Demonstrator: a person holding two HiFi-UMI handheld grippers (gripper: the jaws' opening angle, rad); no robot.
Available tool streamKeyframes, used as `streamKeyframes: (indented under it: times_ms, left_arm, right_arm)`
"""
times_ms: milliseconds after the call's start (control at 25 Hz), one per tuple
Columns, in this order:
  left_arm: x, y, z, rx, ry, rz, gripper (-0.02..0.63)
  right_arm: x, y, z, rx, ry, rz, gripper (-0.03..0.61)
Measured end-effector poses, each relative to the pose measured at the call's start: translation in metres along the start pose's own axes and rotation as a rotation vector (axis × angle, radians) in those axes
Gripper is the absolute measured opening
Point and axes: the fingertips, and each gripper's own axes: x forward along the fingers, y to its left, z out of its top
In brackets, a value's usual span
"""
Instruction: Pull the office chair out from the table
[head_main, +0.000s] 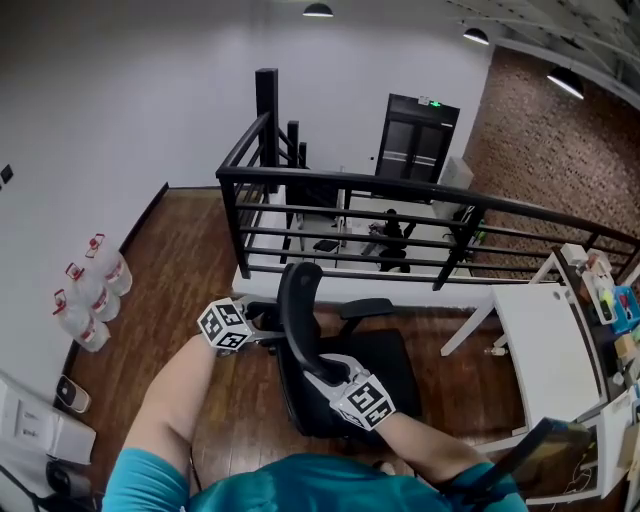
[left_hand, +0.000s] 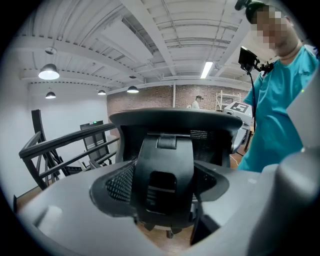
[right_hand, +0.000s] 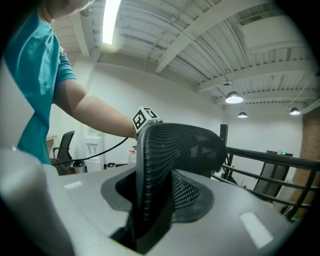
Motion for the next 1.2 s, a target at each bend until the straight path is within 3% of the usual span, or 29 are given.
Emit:
streamKeyframes:
  times_ms: [360, 680, 1040, 1200]
  left_arm:
    - [-0.039, 0.015, -0.013, -0.016, -0.025, 0.071, 0.33]
    - [-0.074, 0.005, 0.002, -0.064, -0.203, 0.267, 0.33]
    - [-0.122, -0.096, 0.017, -0.169, -0.402, 0.382, 0.259]
    - [-0.126, -0.148, 0.055, -0.18, -0.497, 0.467, 0.238]
  right_arm:
    - [0.03, 0.017, 0.012, -0.012, 0.022, 0.042, 0.156]
    - [0.006, 0.022, 0.013, -0.012, 0.013, 0.081, 0.156]
    - [-0.088, -0.003, 0.003, 0.052, -0.062, 0.023, 0.144]
    - [-0.153, -0.021, -0.004, 0.084, -0.095, 0.018, 0.143]
